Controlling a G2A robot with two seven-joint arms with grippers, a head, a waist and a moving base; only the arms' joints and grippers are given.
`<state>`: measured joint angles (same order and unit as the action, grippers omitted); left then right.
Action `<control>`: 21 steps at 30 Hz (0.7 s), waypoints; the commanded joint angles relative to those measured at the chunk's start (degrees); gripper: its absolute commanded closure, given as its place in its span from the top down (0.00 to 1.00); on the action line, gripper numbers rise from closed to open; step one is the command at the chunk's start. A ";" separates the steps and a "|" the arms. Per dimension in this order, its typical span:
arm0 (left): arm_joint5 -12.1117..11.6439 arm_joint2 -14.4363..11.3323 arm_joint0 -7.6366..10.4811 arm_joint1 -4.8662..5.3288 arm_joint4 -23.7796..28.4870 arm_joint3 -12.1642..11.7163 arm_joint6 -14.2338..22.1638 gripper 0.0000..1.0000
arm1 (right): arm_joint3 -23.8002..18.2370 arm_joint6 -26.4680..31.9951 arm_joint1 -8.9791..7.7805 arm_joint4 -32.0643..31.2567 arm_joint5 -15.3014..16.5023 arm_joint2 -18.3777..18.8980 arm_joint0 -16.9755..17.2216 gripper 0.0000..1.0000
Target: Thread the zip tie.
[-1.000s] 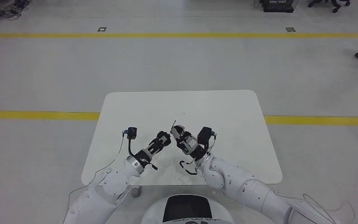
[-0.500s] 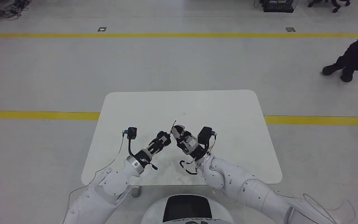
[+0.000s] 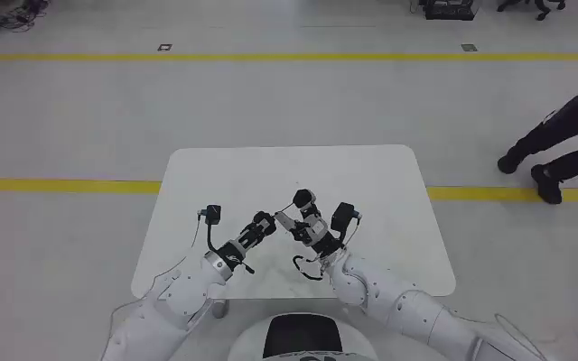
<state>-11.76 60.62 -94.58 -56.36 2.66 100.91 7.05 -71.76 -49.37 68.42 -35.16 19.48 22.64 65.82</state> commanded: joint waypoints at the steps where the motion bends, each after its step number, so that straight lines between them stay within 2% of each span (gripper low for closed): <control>1: 0.00 0.00 0.00 0.00 0.00 0.00 0.00 0.00 | -2.58 0.85 -1.13 1.48 0.00 -0.57 0.31 1.00; 10: 0.00 0.00 0.00 0.00 0.00 0.00 0.00 0.00 | -3.12 1.16 -1.31 1.93 -0.02 -0.59 0.42 1.00; 13: 0.00 0.00 0.00 0.00 0.00 0.00 0.00 0.00 | -5.57 0.83 -1.57 3.85 0.00 1.15 1.61 1.00; 16: 0.00 0.00 0.00 0.00 0.00 0.00 0.00 0.00 | -9.06 0.60 -2.91 3.91 0.00 2.52 2.94 1.00; 21: 0.00 0.00 0.00 0.00 0.00 0.00 0.00 0.00 | -15.67 2.54 -6.76 6.44 0.00 3.33 4.70 1.00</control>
<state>-11.76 60.62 -94.58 -56.36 2.66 100.91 7.05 -86.01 -47.23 62.67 -29.37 19.48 25.91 70.31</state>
